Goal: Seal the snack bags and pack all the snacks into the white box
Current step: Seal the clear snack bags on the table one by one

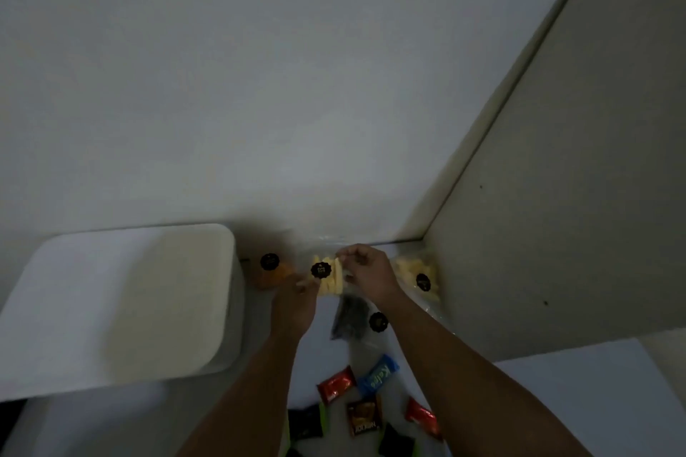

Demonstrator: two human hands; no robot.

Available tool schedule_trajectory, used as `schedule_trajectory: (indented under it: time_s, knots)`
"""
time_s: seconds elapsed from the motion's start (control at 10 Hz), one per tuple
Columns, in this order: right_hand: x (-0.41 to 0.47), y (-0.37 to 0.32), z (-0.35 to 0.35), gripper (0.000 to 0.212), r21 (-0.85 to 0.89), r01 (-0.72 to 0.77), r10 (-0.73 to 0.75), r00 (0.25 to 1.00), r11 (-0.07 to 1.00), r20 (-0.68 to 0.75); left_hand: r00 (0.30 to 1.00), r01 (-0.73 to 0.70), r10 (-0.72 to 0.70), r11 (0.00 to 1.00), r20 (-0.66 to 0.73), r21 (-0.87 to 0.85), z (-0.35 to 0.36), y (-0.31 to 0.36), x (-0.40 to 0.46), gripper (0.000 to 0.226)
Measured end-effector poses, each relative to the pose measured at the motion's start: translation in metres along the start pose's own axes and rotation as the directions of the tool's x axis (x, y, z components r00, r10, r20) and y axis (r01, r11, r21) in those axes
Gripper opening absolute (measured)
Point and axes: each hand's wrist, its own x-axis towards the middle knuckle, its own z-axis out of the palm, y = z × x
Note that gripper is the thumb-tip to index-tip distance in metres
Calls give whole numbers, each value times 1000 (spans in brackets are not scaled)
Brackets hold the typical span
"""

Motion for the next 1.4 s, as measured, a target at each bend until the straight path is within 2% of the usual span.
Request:
schedule_trajectory:
  time_s: [0.1,0.2,0.3,0.4,0.5,0.6,0.7,0.8,0.9,1.0,1.1,1.3,1.4]
  knots:
    - [31,15,8,35,-50,32,-33,999,998,-9,993,72,-70,997,-98,9,11,0,17,33]
    - [52,26,13,43,-89,38,-41,999,995,-27,980,107,-116,992,-159,-62,21,-5,25,33]
    - [63,32,16,41,-104,26,-30,999,994,-30,971,141,-163,981,-176,-134,33,-15,38,34]
    - [69,36,20,20,-63,-5,5,1000,998,-6,958,167,-216,955,-188,-246,38,-20,46,36]
    - [73,37,19,22,-104,-36,38,999,994,12,950,181,-245,936,-191,-302,41,-22,52,49]
    - [70,37,14,25,-181,-52,56,998,982,20,942,176,-268,906,-200,-384,38,-23,53,36]
    - [58,32,1,28,-225,-10,4,1000,974,-28,927,182,-262,940,-269,-290,33,-10,36,33]
    - [32,20,-25,28,-319,49,-91,989,946,-120,945,188,-214,974,-245,-128,36,0,9,26]
    - [-10,12,-56,25,-432,58,-187,947,900,-262,986,163,-158,978,-44,133,48,-2,-7,29]
    - [-52,24,-80,23,-478,-10,-198,903,878,-382,978,95,-139,961,155,258,59,-1,-26,14]
    - [-86,43,-98,26,-487,-130,-120,885,864,-450,960,20,-114,940,257,341,69,-2,-39,25]
    - [-107,93,-109,36,-447,-316,76,876,837,-475,955,-57,-74,905,287,422,76,-11,-48,21]
    - [-105,105,-106,35,-413,-298,109,900,860,-421,958,-44,-76,914,277,404,74,-19,-47,24]
